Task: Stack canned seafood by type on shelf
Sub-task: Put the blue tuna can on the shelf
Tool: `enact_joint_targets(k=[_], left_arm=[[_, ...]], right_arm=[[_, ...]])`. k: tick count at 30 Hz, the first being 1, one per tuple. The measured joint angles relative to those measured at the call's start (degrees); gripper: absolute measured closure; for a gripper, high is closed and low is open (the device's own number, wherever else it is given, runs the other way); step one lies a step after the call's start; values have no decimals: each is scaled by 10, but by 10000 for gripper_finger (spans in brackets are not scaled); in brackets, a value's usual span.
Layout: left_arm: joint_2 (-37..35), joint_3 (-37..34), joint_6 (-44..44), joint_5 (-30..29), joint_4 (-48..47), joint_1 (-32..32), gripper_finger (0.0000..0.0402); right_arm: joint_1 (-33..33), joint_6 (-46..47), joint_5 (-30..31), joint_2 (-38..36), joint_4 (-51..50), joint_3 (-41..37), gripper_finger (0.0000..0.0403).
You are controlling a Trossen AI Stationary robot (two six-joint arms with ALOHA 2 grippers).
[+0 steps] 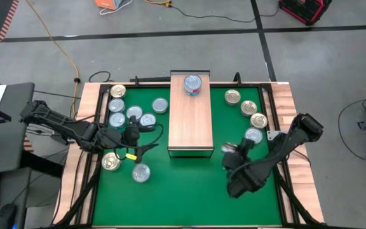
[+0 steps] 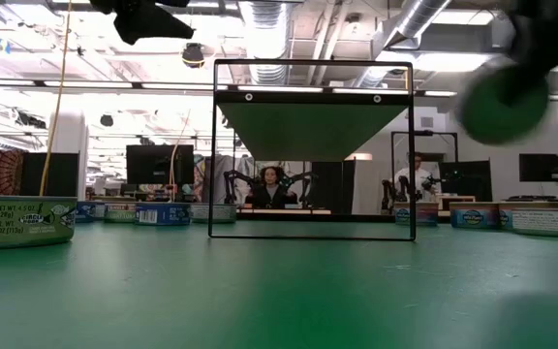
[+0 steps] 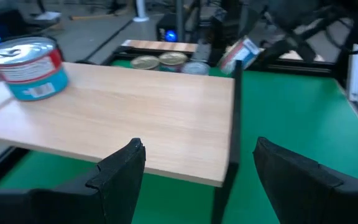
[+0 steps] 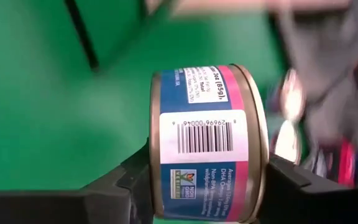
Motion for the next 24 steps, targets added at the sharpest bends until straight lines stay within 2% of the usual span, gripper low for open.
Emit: enact_joint_targets(k=[3,8,12,16,20,24], left_arm=[[0,0,-3,-15,0,0,113],[0,0,-2,-12,0,0,113],[0,0,6,-11,0,0,113],[0,0,18,-18,0,0,113],[0,0,18,-23,0,0,113],[0,0,15,-23,0,0,113]], right_arm=[[-40,-50,68,-1,-26,23,181],[-117,-149,114,0,-20,53,188],[-169,-236,142,0,24,68,172],[-209,-416,174,0,151,72,168],[-244,-617,172,0,324,72,182],[-279,-758,172,0,451,72,180]])
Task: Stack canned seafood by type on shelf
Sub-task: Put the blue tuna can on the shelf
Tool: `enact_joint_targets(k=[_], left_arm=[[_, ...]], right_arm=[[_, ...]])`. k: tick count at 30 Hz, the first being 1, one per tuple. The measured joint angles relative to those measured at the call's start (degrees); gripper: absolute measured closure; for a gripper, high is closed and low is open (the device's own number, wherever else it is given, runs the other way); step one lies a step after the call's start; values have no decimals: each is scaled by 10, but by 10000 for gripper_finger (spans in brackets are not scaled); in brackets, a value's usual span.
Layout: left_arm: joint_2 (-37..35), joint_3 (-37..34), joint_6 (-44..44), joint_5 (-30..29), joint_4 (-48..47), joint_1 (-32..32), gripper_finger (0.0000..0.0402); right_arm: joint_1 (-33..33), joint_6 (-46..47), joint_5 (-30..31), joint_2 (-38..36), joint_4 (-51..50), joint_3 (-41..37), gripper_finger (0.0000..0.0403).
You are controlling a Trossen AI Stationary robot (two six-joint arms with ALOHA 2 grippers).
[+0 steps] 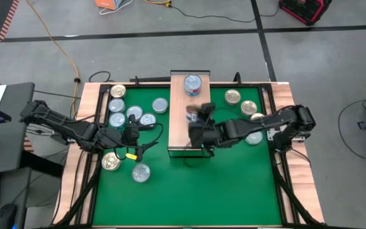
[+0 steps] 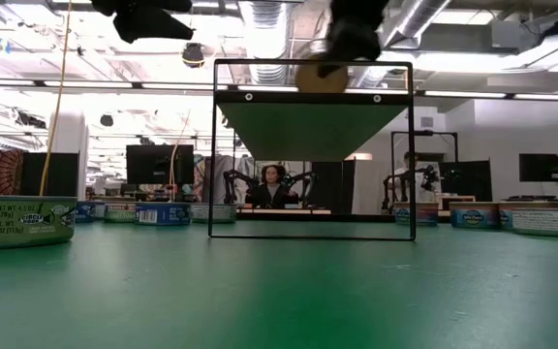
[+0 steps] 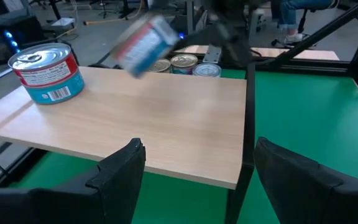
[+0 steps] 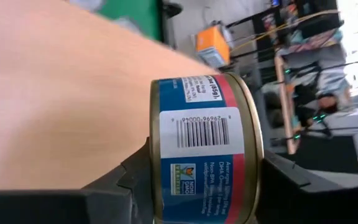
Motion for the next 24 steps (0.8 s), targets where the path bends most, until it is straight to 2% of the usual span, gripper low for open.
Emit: enact_joint_targets(k=[3,6,15,20,24], left_arm=[[0,0,0,0,-1,0,113],[0,0,5,-1,-1,0,113],[0,0,15,-12,1,0,113],[0,0,22,-27,1,0,113],[0,0,33,-30,6,4,113]], right_arm=[[-27,-66,0,0,45,0,163],[-55,-80,-24,0,54,0,156],[-101,-72,-187,0,45,0,145],[-100,-75,-193,0,37,0,115],[-79,-99,-164,0,43,0,90]])
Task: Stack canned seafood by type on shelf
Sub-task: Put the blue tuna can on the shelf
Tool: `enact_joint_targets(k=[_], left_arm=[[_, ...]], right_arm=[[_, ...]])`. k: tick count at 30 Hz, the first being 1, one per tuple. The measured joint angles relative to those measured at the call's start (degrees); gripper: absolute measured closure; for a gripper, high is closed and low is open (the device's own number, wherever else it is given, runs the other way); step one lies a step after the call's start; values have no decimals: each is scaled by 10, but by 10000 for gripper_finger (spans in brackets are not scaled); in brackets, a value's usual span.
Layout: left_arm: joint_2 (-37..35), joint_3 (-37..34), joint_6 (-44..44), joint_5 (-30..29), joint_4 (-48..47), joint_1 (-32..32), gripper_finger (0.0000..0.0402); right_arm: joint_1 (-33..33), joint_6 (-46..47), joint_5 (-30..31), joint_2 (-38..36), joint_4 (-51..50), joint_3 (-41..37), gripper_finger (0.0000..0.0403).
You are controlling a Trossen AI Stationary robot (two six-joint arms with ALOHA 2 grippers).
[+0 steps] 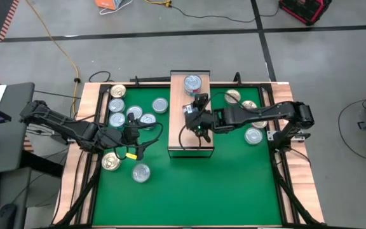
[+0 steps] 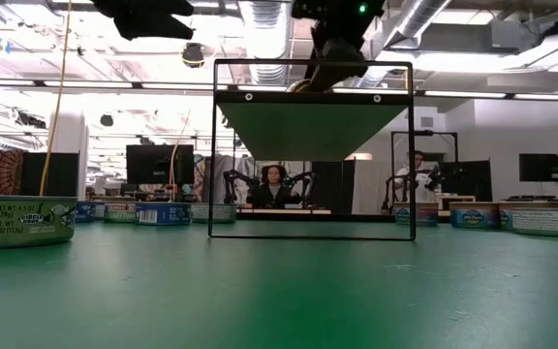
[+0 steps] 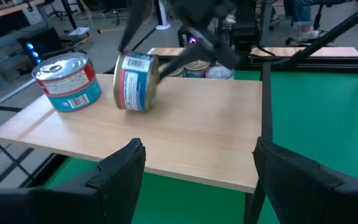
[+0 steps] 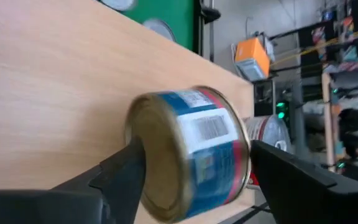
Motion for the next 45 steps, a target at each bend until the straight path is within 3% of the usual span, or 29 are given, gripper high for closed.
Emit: enact_joint_targets(k=[8,14,19,26,30,36,45], left_arm=[[0,0,12,0,4,12,113],[0,0,10,4,3,13,113],[0,0,4,22,4,13,113],[0,0,6,46,2,13,113],[0,0,11,49,-8,13,113],[0,0,33,48,-5,13,113],[0,0,46,34,10,13,113]], right_arm=[[43,-12,23,0,1,0,79],[70,33,85,-9,43,4,80],[30,114,-32,-10,-21,57,87],[-14,51,-52,-10,-48,62,87],[-45,81,-140,-10,-98,72,67],[-78,89,-165,-11,-148,106,51],[-144,87,-315,-11,-189,151,55]])
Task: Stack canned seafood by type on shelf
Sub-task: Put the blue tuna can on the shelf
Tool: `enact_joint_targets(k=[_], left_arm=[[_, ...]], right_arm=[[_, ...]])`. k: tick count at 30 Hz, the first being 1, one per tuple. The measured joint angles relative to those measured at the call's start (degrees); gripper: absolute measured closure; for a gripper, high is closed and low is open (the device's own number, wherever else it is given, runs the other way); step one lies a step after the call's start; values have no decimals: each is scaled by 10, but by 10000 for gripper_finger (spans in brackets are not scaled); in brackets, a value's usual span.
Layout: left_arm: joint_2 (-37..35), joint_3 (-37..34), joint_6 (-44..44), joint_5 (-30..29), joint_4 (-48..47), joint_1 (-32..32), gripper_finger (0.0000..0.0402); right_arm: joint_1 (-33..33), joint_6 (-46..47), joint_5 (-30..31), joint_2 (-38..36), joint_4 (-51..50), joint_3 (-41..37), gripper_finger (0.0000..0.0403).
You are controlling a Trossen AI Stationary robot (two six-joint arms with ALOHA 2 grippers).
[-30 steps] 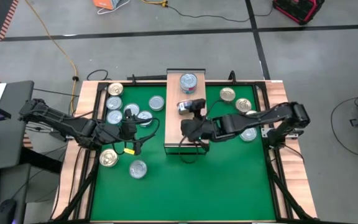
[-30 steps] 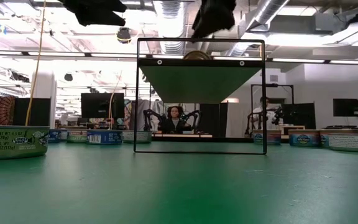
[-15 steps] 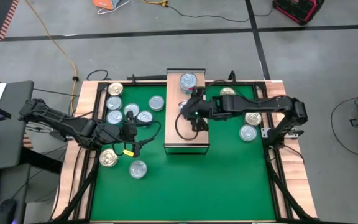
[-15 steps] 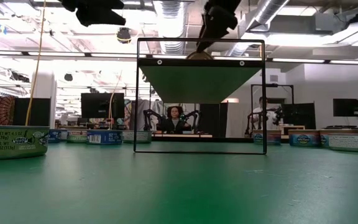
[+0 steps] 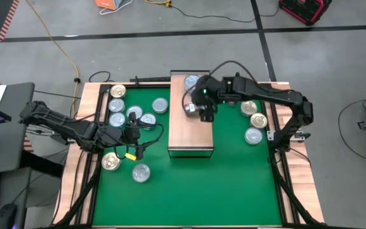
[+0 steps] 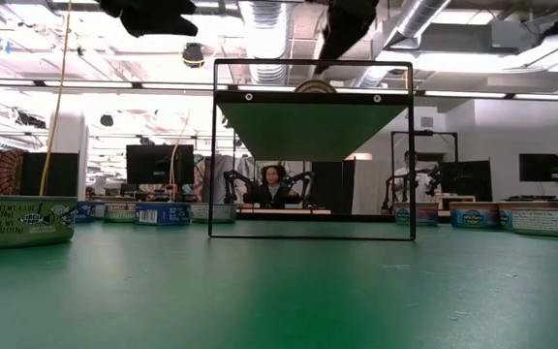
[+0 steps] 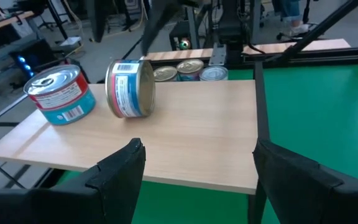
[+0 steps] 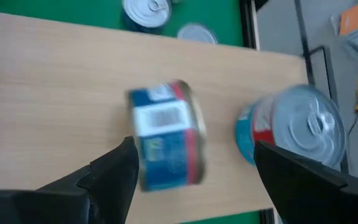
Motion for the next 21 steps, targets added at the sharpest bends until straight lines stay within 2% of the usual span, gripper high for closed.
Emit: enact_joint_targets(k=[6,9,14,16,21], left_arm=[[0,0,-1,0,0,0,113],[0,0,6,-1,1,0,113],[0,0,66,-38,52,39,113],[1,0,90,-1,74,84,113],[11,0,117,140,91,205,113]], right_arm=[[-23,-28,-26,20,8,1,65],[-23,-34,-60,30,6,1,68],[-14,-45,-64,49,-1,-2,72],[-12,-42,-64,48,10,0,72],[-11,-32,-64,57,9,0,72]])
